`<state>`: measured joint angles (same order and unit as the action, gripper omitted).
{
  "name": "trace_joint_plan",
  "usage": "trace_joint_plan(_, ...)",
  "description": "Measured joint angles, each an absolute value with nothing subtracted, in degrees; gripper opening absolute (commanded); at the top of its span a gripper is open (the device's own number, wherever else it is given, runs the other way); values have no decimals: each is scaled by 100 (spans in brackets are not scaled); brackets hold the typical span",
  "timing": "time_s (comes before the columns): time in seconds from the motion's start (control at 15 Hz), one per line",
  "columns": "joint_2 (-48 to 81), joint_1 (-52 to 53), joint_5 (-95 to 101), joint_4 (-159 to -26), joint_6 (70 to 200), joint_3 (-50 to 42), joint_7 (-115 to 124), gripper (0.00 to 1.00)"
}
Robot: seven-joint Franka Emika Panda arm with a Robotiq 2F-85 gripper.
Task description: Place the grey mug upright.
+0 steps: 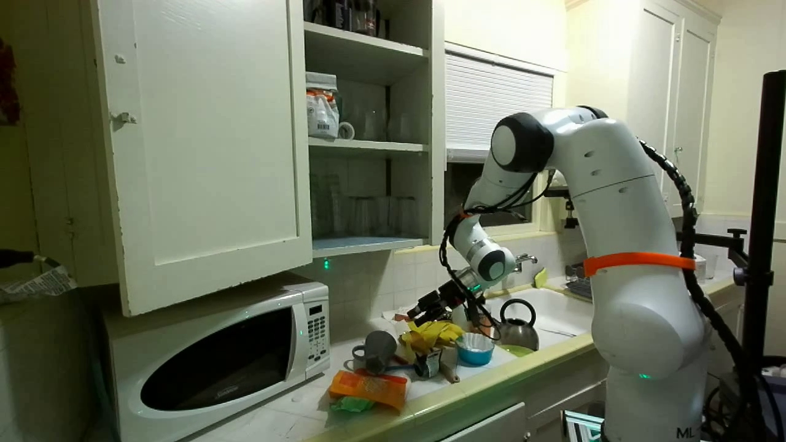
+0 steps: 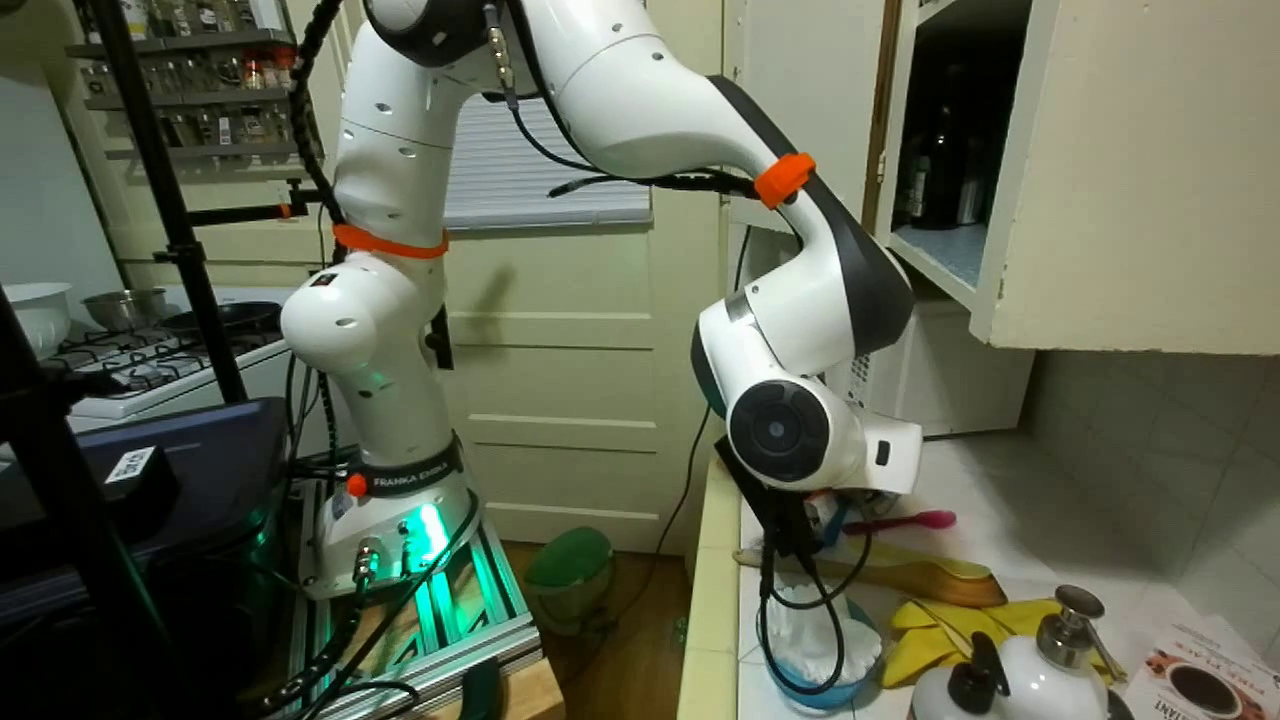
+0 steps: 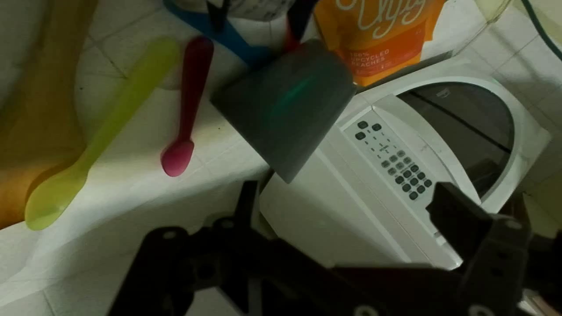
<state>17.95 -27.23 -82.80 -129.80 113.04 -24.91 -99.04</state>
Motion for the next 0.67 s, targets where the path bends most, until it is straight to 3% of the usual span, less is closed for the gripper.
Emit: trace_joint_plan(0.67, 2597, -2812, -8229, -12331, 10984, -2337, -9903, 100)
